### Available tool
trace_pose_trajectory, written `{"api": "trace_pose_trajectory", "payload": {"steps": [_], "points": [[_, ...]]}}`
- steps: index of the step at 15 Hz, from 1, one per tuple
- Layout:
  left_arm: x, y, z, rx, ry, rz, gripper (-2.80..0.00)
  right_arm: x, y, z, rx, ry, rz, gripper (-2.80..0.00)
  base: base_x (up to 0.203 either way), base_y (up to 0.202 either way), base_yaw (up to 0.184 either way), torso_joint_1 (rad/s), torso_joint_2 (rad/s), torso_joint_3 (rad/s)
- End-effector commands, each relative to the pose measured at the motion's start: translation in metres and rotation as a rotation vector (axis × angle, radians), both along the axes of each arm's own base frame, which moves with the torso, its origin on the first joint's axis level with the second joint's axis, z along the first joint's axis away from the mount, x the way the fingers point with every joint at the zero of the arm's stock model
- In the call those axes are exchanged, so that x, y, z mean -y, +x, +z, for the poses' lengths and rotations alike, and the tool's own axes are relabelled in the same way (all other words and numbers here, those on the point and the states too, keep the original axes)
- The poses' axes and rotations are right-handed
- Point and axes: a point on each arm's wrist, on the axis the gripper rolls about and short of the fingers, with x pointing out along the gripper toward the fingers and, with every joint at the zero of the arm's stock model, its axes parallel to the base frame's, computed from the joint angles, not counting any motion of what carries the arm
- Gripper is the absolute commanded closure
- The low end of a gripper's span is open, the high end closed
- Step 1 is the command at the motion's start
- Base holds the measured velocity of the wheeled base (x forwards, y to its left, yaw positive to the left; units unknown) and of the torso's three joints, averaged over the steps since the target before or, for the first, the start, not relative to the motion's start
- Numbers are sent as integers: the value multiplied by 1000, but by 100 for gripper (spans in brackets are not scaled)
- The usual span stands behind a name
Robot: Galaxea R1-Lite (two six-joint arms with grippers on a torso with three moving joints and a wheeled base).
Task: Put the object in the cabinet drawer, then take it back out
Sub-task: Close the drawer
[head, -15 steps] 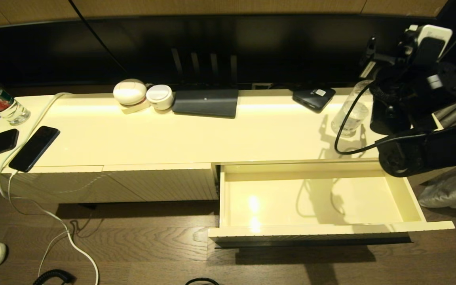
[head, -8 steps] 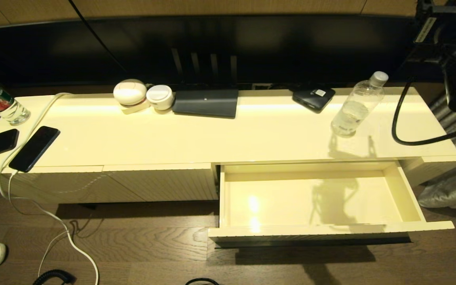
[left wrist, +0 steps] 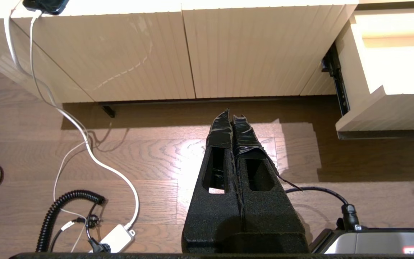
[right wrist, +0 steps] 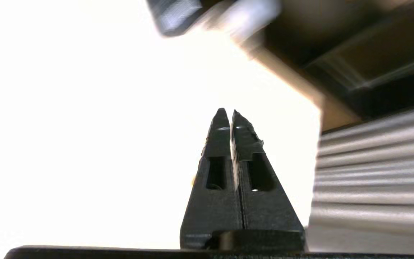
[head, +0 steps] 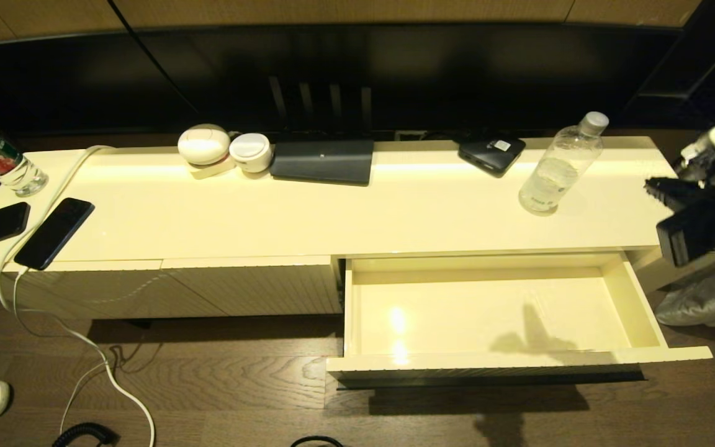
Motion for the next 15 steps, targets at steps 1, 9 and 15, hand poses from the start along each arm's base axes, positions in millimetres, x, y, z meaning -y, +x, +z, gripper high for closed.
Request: {"api": "trace_pose_trajectory", "payload": {"steps": [1, 9, 15], "points": [[0, 0, 0, -1, 0, 2, 0, 6, -38, -14, -51, -104, 121, 0, 0, 0, 0, 0, 0, 0], [0, 0, -1, -3, 0, 2, 0, -18, -96, -87, -337, -367, 590, 0, 0, 0, 0, 0, 0, 0], [0, 0, 0, -1, 0, 2, 0, -40, -81, -132, -611, -430, 680, 0, 0, 0, 0, 0, 0, 0]]}}
